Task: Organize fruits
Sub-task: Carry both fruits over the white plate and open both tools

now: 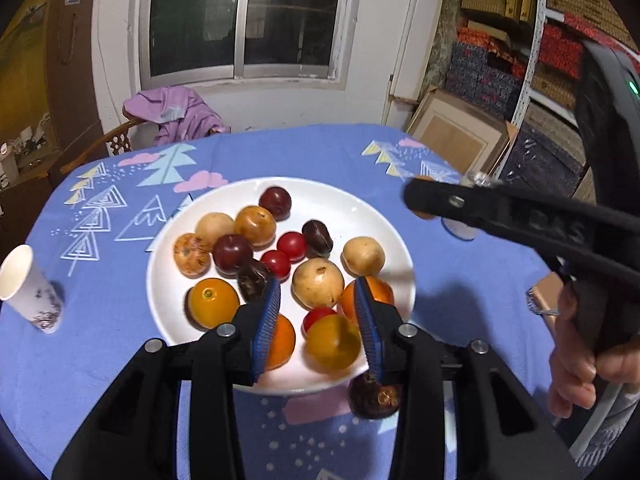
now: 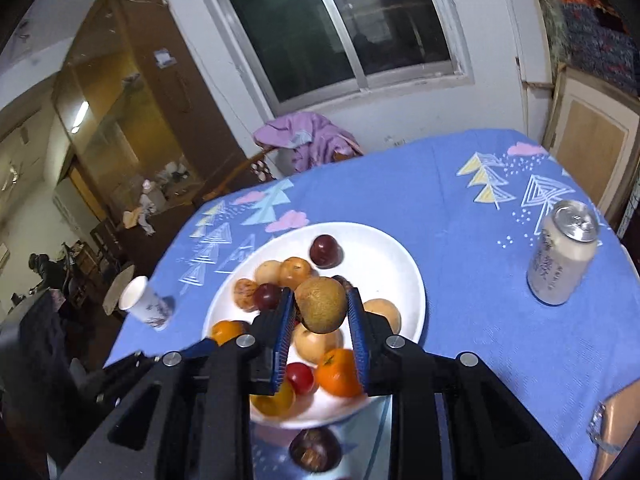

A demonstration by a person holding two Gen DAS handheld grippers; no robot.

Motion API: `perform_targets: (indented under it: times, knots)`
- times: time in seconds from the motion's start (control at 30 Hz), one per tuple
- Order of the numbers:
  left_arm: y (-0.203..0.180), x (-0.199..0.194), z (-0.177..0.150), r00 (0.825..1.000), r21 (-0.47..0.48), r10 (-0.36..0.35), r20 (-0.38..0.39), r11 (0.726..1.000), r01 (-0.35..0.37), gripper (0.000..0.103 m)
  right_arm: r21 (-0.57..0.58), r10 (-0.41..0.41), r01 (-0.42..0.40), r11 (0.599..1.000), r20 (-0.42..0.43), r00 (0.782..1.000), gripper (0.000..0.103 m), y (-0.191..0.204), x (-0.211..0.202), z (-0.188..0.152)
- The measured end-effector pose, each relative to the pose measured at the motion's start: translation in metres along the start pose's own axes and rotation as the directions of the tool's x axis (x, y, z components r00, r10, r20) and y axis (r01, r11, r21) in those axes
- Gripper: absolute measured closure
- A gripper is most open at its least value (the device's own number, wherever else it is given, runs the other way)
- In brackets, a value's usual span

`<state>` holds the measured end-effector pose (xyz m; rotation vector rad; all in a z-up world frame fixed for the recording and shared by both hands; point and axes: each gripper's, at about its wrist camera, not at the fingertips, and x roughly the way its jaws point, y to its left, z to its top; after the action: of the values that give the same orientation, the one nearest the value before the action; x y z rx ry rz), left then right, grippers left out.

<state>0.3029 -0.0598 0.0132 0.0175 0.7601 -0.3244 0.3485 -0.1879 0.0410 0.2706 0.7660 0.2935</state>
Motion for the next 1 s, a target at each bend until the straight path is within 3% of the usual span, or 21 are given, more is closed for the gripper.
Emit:
perform_targets:
  times: [0.17, 0.2, 0.27, 0.43, 0.53, 0.63, 0.73, 0.87, 0.93, 1.0]
  knots:
    - [0.006, 0.038, -0.006, 0.998, -0.011, -0.004, -0.057, 1.0, 0.004, 0.065, 0.02, -0.017, 0.018, 1.0, -0.067, 0.998, 0.076, -0.009, 0.051, 0.0]
    - [0.008, 0.041, -0.008, 0.998, -0.016, -0.008, -0.062, 1.0, 0.007, 0.062, 0.029, -0.017, 0.019, 0.999, -0.078, 0.997, 0.076, -0.012, 0.059, -0.001]
    - [0.014, 0.045, -0.01, 0.998, -0.031, -0.013, -0.065, 0.999, 0.011, 0.044, 0.045, -0.016, 0.02, 0.999, -0.084, 0.996, 0.076, -0.019, 0.068, -0.003]
    - [0.019, 0.045, -0.01, 0.998, -0.048, -0.016, -0.063, 0.999, 0.013, 0.04, 0.063, -0.012, 0.018, 0.998, -0.096, 0.995, 0.072, -0.027, 0.074, -0.006]
    - [0.017, 0.041, -0.011, 0.998, -0.041, -0.007, -0.059, 0.999, 0.005, 0.038, 0.076, 0.01, -0.005, 0.997, -0.059, 0.998, 0.071, -0.025, 0.058, -0.001]
    - [0.017, 0.027, -0.011, 0.999, -0.039, 0.013, -0.034, 0.999, -0.014, 0.029, 0.064, 0.04, -0.04, 0.997, 0.001, 0.999, 0.071, -0.015, 0.028, 0.006]
    - [0.016, 0.003, -0.012, 0.999, -0.032, 0.043, 0.015, 0.999, -0.043, 0.02, 0.026, 0.082, -0.085, 0.996, 0.096, 0.992, 0.056, 0.006, -0.019, 0.012]
    - [0.014, -0.03, -0.023, 0.993, -0.019, 0.085, 0.08, 0.996, -0.084, 0.015, -0.044, 0.135, -0.129, 0.991, 0.183, 0.974, 0.054, 0.03, -0.075, 0.005]
    - [0.013, -0.044, -0.035, 0.989, -0.013, 0.11, 0.103, 0.994, -0.109, 0.015, -0.063, 0.154, -0.144, 0.988, 0.202, 0.967, 0.044, 0.037, -0.094, -0.003]
    - [0.012, -0.055, -0.047, 0.982, -0.013, 0.142, 0.123, 0.99, -0.141, 0.015, -0.091, 0.162, -0.146, 0.985, 0.216, 0.963, 0.043, 0.043, -0.111, -0.017]
